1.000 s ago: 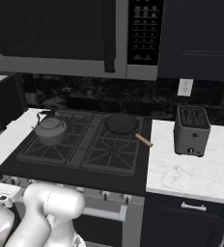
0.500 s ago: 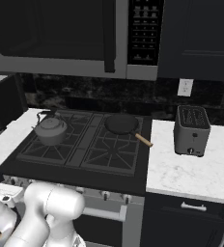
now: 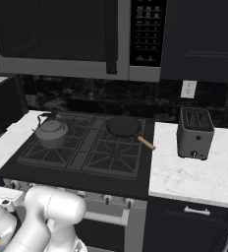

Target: Pick the kettle from the counter and place it on a stove burner. Then turn the burner on.

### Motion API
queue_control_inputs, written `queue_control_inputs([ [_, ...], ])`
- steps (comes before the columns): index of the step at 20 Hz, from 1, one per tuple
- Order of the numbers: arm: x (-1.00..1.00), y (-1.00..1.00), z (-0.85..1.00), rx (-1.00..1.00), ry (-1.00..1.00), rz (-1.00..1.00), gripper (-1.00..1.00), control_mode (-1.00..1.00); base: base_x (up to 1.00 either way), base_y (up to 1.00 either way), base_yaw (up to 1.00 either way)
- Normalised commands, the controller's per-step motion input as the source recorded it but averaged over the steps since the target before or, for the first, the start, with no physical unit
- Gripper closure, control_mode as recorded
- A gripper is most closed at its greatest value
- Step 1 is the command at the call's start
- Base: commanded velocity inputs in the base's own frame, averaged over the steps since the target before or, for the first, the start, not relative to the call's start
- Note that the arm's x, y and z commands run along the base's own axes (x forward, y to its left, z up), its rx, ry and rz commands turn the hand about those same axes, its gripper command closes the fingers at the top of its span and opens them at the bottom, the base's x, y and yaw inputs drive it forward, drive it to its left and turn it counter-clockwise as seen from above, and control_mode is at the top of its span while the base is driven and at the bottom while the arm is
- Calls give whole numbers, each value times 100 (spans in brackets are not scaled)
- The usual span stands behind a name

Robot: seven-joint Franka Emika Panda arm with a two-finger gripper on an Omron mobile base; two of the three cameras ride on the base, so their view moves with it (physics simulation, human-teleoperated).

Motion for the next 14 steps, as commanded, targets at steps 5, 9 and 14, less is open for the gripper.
queue_control_inputs([
  [5, 26, 6, 2, -10, 27, 0, 100, -100, 0, 0, 0],
  [9, 31, 30, 7, -39, 45, 0, 100, -100, 0, 0, 0],
  [14, 23, 30, 7, -46, 43, 0, 100, -100, 0, 0, 0],
])
